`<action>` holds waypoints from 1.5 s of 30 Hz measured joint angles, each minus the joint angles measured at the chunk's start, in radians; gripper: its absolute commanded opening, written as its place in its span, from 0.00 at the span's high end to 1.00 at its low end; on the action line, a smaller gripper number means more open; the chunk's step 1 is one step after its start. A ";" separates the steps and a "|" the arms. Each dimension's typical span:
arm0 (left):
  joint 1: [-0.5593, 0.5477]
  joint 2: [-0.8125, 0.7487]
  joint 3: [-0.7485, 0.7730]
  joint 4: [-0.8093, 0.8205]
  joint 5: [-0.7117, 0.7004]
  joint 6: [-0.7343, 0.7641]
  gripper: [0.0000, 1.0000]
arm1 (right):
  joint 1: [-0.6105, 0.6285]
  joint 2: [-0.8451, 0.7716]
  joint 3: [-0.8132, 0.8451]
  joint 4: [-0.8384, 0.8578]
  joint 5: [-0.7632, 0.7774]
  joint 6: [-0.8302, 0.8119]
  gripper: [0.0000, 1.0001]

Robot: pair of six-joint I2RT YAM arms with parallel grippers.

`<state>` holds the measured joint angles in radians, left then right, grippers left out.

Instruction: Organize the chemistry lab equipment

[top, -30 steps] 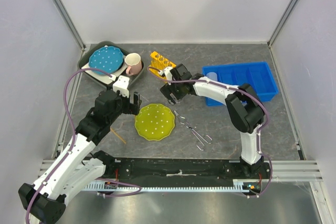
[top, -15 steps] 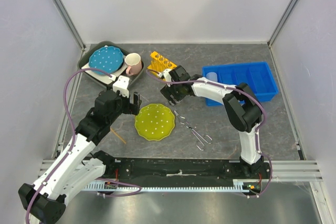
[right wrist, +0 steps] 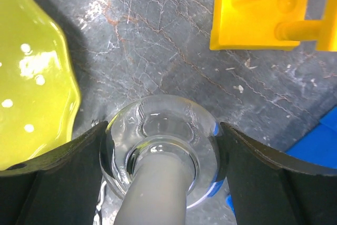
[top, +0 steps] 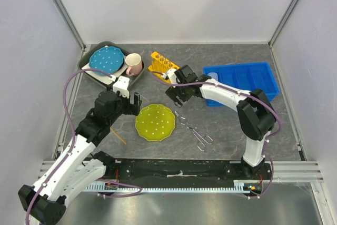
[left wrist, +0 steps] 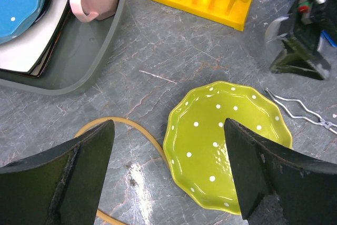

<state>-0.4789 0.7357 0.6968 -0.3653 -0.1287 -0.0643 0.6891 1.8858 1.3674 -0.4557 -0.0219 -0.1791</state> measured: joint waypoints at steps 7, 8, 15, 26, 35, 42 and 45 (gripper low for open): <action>0.000 -0.006 0.000 0.000 0.000 0.000 0.09 | -0.004 -0.138 -0.040 -0.032 -0.038 -0.039 0.71; 0.000 -0.007 0.000 0.000 0.000 0.000 0.09 | -0.005 -0.153 -0.043 -0.038 -0.044 -0.043 0.71; 0.000 -0.010 0.000 0.000 0.000 0.000 0.09 | -0.127 -0.274 -0.049 -0.092 -0.109 -0.061 0.71; 0.000 -0.009 0.000 0.000 0.001 0.000 0.09 | -0.470 -0.290 0.047 -0.177 -0.113 -0.119 0.69; 0.000 -0.009 0.000 0.000 0.001 0.000 0.09 | -0.624 -0.099 0.280 -0.384 -0.196 -0.459 0.63; 0.000 0.011 0.000 0.000 0.002 0.000 0.09 | -0.632 0.095 0.397 -0.592 -0.251 -0.738 0.61; 0.000 0.013 0.000 0.000 0.002 0.000 0.09 | -0.630 0.149 0.399 -0.636 -0.253 -0.812 0.60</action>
<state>-0.4789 0.7483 0.6968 -0.3653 -0.1272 -0.0639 0.0589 2.0346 1.7660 -1.0916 -0.2749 -0.9909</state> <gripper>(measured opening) 0.912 0.860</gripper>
